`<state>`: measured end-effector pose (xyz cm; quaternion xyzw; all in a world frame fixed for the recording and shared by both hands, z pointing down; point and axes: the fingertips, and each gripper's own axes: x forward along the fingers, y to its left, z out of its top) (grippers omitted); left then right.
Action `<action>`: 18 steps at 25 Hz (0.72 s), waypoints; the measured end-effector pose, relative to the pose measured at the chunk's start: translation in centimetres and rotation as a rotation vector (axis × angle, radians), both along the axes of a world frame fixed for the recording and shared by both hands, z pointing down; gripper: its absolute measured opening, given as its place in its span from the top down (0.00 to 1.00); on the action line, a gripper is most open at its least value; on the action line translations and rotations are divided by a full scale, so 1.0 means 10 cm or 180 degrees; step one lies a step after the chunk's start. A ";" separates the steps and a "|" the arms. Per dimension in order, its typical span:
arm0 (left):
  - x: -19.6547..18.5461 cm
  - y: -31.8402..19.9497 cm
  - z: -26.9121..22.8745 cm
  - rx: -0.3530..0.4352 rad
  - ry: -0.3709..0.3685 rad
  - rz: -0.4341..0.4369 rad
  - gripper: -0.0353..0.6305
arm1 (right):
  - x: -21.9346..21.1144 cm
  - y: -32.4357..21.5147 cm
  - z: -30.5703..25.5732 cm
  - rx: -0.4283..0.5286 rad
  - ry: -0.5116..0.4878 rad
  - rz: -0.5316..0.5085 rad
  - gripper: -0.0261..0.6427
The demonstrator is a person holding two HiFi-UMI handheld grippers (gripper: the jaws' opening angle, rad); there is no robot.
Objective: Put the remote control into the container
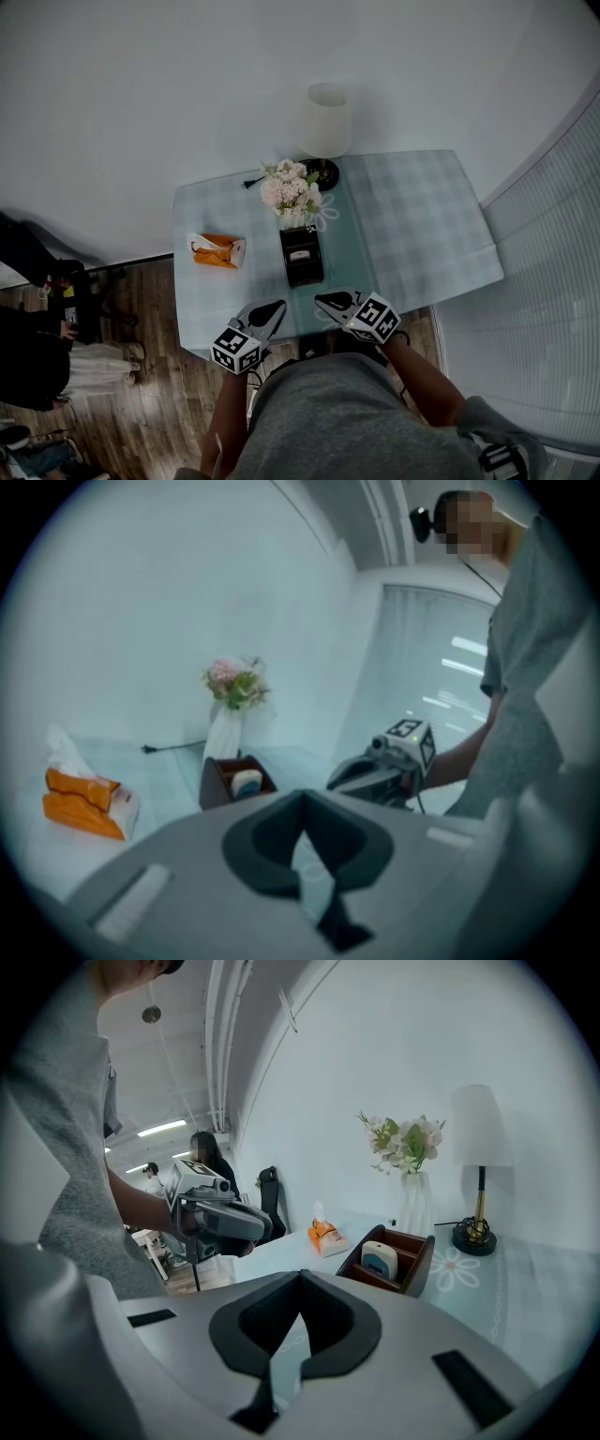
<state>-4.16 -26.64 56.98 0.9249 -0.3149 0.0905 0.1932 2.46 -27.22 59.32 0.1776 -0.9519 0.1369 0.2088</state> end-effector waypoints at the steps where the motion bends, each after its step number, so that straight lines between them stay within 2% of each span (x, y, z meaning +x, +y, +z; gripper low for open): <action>1: 0.00 0.00 0.00 0.0000 -0.0001 -0.0001 0.95 | 0.00 0.00 0.00 -0.0007 -0.0003 0.0003 0.94; 18: -0.03 -0.03 0.03 -0.0009 -0.0029 0.0029 0.95 | -0.05 -0.01 0.05 -0.0041 0.0002 0.0002 0.94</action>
